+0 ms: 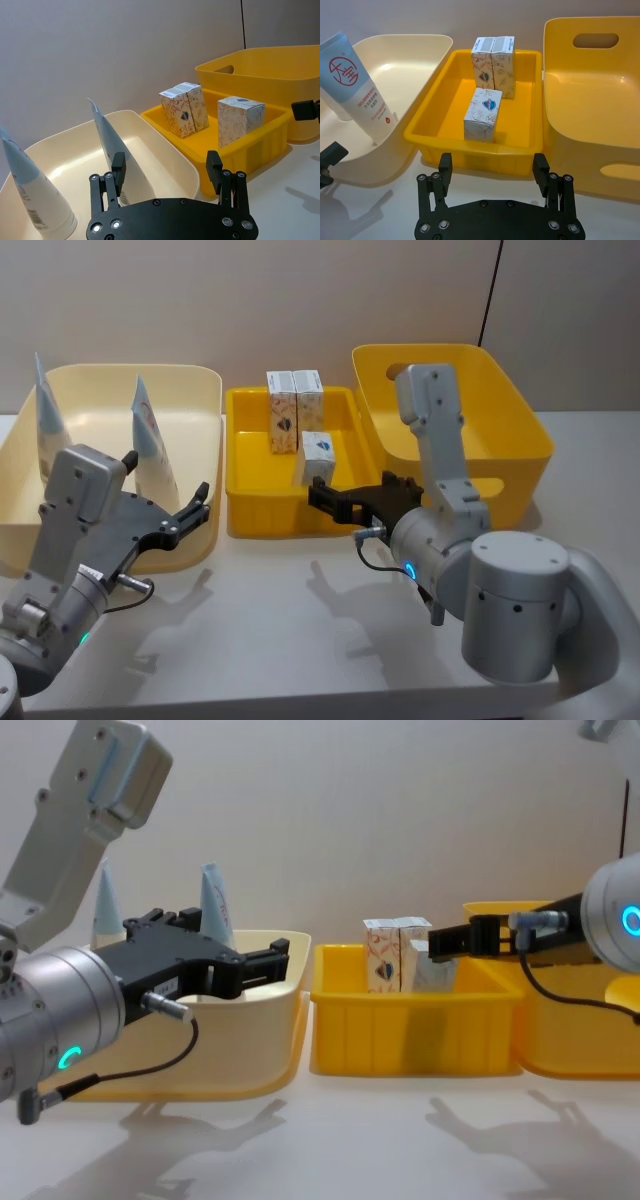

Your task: Bimanual collaborative sorting of washing and personal care products

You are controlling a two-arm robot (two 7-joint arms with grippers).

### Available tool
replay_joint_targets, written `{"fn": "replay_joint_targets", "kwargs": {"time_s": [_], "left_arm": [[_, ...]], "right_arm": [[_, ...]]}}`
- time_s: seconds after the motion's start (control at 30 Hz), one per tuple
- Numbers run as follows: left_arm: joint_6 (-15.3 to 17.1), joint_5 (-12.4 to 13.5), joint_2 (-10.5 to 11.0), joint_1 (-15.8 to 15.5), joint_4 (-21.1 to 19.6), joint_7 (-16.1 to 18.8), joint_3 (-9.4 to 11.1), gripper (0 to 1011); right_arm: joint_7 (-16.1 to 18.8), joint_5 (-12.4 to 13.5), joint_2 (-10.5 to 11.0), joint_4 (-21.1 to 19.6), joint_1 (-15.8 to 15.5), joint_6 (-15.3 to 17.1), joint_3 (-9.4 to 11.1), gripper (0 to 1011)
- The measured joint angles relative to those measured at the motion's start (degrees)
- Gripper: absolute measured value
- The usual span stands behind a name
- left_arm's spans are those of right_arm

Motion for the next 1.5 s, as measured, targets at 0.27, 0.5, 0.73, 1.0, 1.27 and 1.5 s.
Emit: {"fn": "replay_joint_targets", "kwargs": {"time_s": [0.27,0.5,0.73,1.0,1.27,1.5], "left_arm": [[0.0,0.0,0.0,0.0,0.0,0.0,0.0,1000],[0.0,0.0,0.0,0.0,0.0,0.0,0.0,1000],[0.0,0.0,0.0,0.0,0.0,0.0,0.0,1000],[0.0,0.0,0.0,0.0,0.0,0.0,0.0,1000],[0.0,0.0,0.0,0.0,0.0,0.0,0.0,1000],[0.0,0.0,0.0,0.0,0.0,0.0,0.0,1000]], "right_arm": [[0.8,-1.6,1.1,1.9,2.0,-0.2,-1.4,1001],[1.7,-2.9,1.4,4.4,3.9,-1.6,-2.7,1001],[2.0,-4.0,1.1,7.1,5.2,-3.6,-3.7,1001],[1.6,-5.0,0.3,10.1,6.0,-5.7,-3.8,1001],[1.0,-5.4,-1.1,13.2,6.9,-7.5,-3.2,1001],[0.7,-5.5,-2.2,15.7,7.9,-8.7,-2.8,1001]]}}
